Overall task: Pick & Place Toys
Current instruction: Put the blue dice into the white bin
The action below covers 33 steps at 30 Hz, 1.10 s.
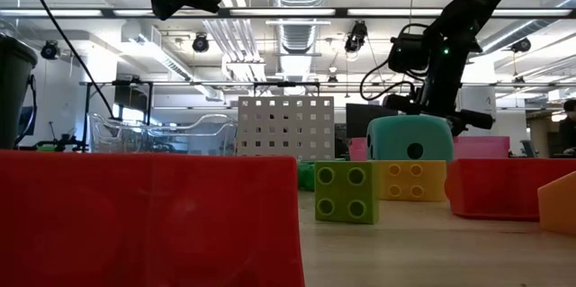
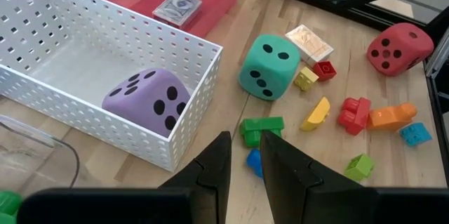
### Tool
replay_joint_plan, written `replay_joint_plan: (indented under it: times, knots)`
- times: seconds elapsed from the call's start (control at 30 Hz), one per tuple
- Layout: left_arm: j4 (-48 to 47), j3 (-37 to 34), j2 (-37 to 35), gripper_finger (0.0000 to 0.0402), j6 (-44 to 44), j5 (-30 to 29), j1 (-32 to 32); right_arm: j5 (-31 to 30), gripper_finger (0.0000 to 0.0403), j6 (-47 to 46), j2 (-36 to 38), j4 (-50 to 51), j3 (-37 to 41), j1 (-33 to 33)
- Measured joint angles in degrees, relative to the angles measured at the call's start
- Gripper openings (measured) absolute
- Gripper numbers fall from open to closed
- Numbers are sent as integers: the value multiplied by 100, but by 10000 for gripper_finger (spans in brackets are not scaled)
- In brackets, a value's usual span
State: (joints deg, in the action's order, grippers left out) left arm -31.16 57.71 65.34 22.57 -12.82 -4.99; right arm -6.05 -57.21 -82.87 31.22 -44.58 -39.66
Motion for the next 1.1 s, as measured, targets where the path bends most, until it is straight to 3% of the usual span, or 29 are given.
replay_joint_plan:
  times: [0.17, 0.3, 0.43, 0.63, 0.77, 0.93, 1.1]
  knots:
    - [0, 0, 0, 81, -1, 0, 0, -170, 212, 470, 25, -8, -2, -61]
    - [0, -2, 0, 81, -2, 0, 2, -154, 212, 1581, 162, -1, -117, -109]
    - [1, -2, 0, 81, -2, -1, 2, 296, 212, 2625, 518, 374, -200, 21]
    - [412, -266, 28, 81, -101, 0, 2, 756, 212, 3216, 1356, 1036, -214, 576]
    - [695, -385, 26, 81, -243, 2, 4, 773, 212, 3296, 2000, 1227, -214, 1339]
    - [825, -387, 26, 81, -195, 3, 4, 721, 212, 2858, 2551, 1197, -214, 2755]
    - [917, -376, 26, 81, -396, 128, 4, -222, 212, 2096, 2584, 1176, -178, 4264]
